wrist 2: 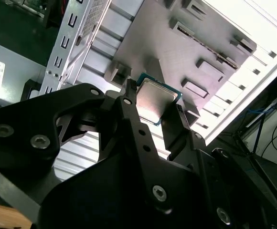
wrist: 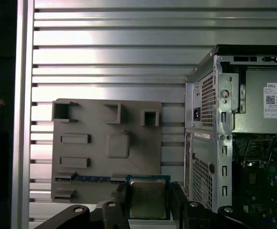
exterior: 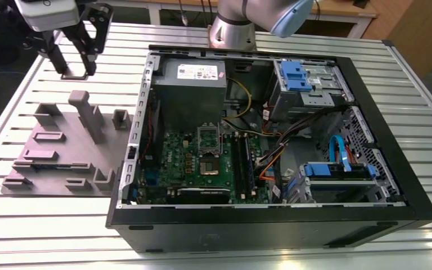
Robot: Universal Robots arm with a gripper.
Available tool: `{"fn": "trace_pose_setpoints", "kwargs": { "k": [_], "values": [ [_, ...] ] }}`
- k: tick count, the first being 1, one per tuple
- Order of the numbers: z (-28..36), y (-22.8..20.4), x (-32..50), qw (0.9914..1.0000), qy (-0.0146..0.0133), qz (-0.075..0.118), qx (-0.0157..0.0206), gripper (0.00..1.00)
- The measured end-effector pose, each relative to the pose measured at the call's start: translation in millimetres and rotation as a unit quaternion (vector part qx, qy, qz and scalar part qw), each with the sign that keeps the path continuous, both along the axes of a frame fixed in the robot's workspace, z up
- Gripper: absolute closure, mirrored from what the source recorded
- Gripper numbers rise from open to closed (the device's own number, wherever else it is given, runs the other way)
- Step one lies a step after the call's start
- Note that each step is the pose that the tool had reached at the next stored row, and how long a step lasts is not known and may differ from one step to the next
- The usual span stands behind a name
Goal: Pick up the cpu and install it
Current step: 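Pick up the cpu and move it towards the insertion slot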
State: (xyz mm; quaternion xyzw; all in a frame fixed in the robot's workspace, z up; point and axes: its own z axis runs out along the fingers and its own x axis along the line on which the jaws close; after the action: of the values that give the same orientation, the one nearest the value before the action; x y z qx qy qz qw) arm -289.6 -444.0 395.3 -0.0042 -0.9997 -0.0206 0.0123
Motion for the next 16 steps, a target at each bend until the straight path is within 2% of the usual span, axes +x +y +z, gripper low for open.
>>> {"fn": "trace_pose_setpoints", "kwargs": {
  "k": [16],
  "values": [
    [0.0, 0.0, 7.5, 1.0, 0.0, 0.0, 0.0, 0.55]
  ]
}}
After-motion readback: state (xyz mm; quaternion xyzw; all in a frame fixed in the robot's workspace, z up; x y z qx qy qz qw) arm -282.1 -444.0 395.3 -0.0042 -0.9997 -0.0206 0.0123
